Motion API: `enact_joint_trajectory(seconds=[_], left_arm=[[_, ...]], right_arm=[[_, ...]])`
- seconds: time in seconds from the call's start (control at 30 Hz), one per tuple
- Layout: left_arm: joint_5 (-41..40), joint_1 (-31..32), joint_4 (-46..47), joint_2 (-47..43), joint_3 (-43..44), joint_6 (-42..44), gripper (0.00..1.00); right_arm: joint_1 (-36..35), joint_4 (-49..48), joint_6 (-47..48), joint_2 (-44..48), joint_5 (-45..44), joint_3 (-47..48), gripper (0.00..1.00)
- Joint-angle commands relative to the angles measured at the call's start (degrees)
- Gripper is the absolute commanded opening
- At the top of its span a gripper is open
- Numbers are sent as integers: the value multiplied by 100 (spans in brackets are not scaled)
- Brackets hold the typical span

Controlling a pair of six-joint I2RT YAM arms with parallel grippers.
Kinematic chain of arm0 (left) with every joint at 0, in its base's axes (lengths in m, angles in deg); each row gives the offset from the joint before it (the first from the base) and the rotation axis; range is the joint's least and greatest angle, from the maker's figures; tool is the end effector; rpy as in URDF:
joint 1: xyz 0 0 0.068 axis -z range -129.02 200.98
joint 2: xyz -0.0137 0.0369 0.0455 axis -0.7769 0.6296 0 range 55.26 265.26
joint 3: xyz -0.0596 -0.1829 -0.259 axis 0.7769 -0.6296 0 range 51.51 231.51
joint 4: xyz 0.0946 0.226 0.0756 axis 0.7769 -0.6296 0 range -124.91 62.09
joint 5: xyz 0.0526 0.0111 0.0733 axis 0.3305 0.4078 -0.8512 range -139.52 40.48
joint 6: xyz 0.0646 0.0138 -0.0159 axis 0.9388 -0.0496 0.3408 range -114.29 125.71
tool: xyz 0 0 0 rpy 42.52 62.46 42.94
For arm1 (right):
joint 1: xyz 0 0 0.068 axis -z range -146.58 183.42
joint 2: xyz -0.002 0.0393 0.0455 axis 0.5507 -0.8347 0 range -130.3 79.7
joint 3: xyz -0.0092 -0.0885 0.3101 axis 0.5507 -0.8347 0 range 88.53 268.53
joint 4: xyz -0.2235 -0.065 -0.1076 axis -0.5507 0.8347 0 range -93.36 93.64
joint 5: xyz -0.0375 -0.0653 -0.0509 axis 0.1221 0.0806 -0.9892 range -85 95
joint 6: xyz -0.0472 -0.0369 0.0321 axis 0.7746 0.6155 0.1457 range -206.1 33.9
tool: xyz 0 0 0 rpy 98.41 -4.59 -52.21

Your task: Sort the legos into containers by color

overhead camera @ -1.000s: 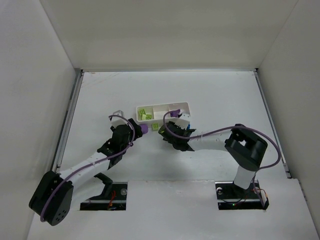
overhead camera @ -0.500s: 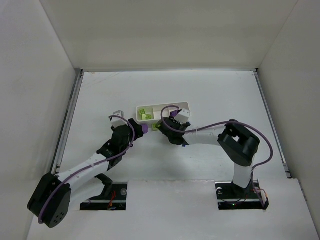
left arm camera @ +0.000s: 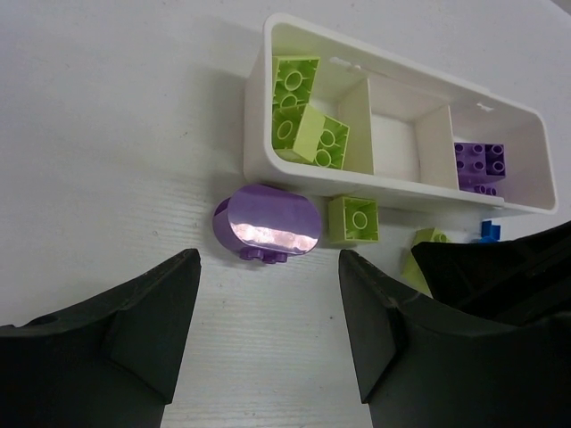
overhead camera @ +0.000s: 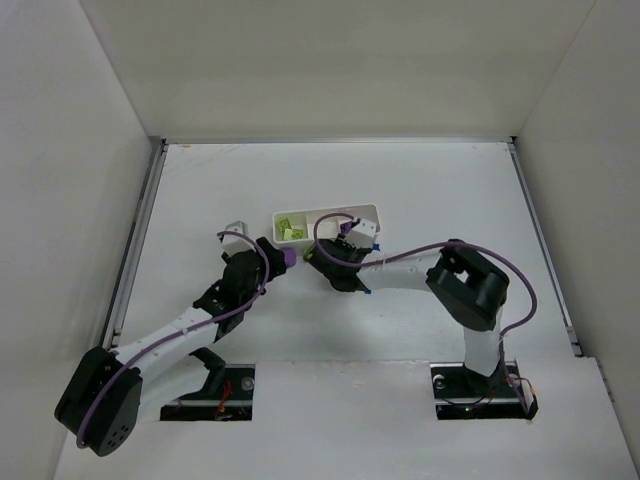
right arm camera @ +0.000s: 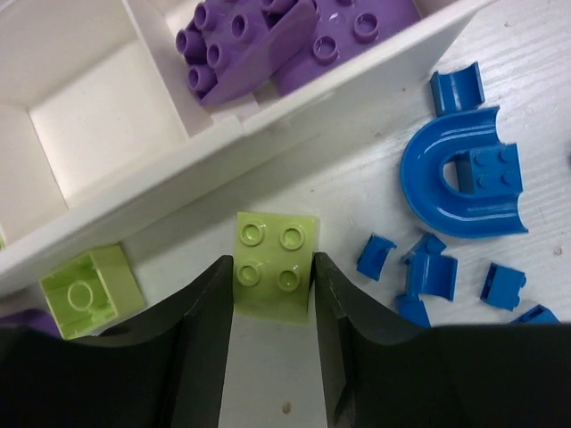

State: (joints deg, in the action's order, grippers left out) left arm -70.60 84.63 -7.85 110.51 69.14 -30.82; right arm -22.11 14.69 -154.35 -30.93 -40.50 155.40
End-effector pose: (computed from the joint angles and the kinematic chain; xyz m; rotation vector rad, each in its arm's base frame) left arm 0.1656 -0.0867 0.2361 -0.3017 1.8624 -0.5025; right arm 0.2577 0.3065 0.1872 0.4795 2.1852 0.0530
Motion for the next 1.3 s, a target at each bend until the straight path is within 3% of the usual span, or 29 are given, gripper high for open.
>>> enact_joint_trajectory(seconds=[0.0,0.13,0.3,0.57,0.93,1.13,1.27], left_arm=[[-36,-38,183,-198,-84,-56,60],[-45,-108,174,-251,-119,-64,60],[25,-354,201,-321,-216,-170,55],[183,-636,122,-374,-277,-266,52],[280,-434,157,-58,-137,-240,58],[175,-285,113,-207,-163,-231,61],[96,-162,156,-5,-111,-205,62]], right_arm=[[-471,560,-83,225,111,-270,24],[-849,666,135,866,50,-359,23],[-903,-70,1390,1210,198,123,23],[-341,-1706,2790,553,1365,1133,25],[196,-1839,2852,-521,2062,2163,29],[222,-1875,2896,-442,1992,2120,53],[257,-1927,2914,-179,1895,1883,58]])
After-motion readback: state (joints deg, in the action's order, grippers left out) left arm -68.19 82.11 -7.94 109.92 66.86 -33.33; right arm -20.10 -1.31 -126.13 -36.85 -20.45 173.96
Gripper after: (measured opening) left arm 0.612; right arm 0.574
